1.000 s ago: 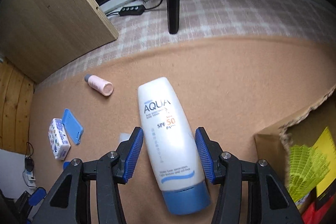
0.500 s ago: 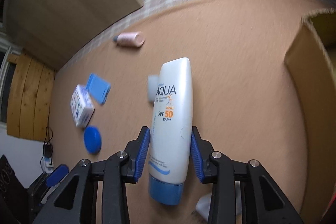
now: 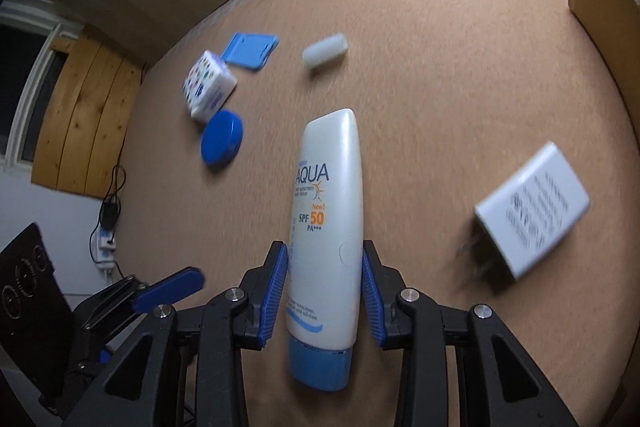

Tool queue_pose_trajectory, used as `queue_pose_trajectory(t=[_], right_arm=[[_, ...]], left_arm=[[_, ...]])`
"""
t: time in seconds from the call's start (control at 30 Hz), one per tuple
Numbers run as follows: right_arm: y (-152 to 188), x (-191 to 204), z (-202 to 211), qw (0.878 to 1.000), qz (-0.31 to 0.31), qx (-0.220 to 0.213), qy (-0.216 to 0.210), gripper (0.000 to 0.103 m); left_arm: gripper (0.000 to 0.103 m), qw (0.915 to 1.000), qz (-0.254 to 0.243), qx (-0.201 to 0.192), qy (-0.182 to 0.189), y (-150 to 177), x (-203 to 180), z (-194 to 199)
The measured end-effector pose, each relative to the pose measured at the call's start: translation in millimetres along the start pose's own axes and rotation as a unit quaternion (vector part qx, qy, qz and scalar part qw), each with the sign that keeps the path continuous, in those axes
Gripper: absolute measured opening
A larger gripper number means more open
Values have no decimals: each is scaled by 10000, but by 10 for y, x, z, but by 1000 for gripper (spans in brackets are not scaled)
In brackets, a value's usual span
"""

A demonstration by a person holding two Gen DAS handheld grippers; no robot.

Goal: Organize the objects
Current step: 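Hold the tube in the right tool while the left tool grips it too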

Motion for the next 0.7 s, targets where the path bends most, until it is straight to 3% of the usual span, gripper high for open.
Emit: queue_pose_trajectory(t=[0.13, 0.2, 0.7], right_arm=[[25, -50, 132, 9997, -135, -193, 20, 45], [18, -79, 221, 9994, -102, -302, 120, 46], [106, -59, 169, 10000, 1, 21, -61, 46]], left_arm=[[59, 9997, -81, 81, 231, 49, -159, -46], [65, 9994, -96, 112, 313, 51, -215, -81], [64, 9985, -181, 294, 435, -86, -476, -381]])
Point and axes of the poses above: each gripper's, at about its wrist camera, not at the fingertips, and z roughly against the way its jaws point, x to its left, y to its underside, the point moved 9 cm from there along -z, roughly the way its jaws point, and after that the axes turned 14 degrees about -y, right-handed, at the moved point
